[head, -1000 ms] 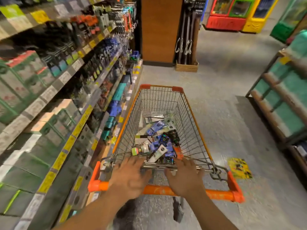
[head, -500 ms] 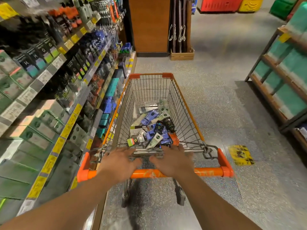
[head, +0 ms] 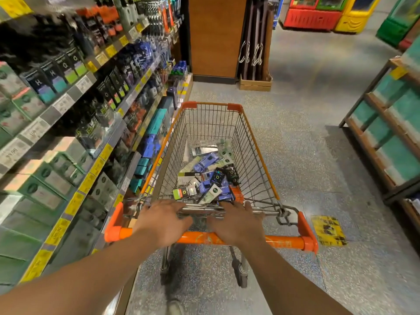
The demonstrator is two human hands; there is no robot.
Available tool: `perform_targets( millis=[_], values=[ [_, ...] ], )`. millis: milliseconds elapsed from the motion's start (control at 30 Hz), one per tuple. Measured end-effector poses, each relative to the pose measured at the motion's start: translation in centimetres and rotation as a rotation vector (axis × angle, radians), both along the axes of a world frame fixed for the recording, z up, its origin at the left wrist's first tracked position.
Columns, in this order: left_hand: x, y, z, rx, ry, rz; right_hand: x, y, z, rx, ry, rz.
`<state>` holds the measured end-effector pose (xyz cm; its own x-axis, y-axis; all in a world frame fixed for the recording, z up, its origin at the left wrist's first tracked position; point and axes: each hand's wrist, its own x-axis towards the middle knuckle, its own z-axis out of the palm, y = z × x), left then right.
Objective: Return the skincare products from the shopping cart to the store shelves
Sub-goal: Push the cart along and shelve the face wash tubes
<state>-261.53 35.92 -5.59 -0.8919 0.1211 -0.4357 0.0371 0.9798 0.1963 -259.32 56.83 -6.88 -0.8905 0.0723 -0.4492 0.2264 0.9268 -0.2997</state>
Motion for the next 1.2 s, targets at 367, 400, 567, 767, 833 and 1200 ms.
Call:
perform_targets(
  millis=[367,400,567,767,833,1200],
  values=[
    [-7.0,-0.3,0.6,0.066,0.022,-0.013,-7.7,-0.3,-0.5,0.083,-0.007,-0.012],
    [-7.6,-0.4,0.7,0.069,0.026,-0.02,-8.4,-0.4,-0.6,0.083,-0.006,-0.015],
    [-10.6,-0.7,0.2,0.007,0.036,-0.087,-11.5,-0.5,-0.8,0.104,-0.01,-0.021],
    [-13.4,-0.8,0.9,-0.003,0.004,-0.111,-14.2,-0.8,-0.2,0.123,-0.038,-0.043],
    [-14.2,-0.8,0.9,0.004,0.003,-0.109,-15.0,-0.7,-0.2,0.112,-0.026,-0.045],
    [-19.5,0.3,-0.1,-0.02,0.005,-0.095,-19.9,0.3,-0.4,0.096,0.011,-0.041]
  ],
)
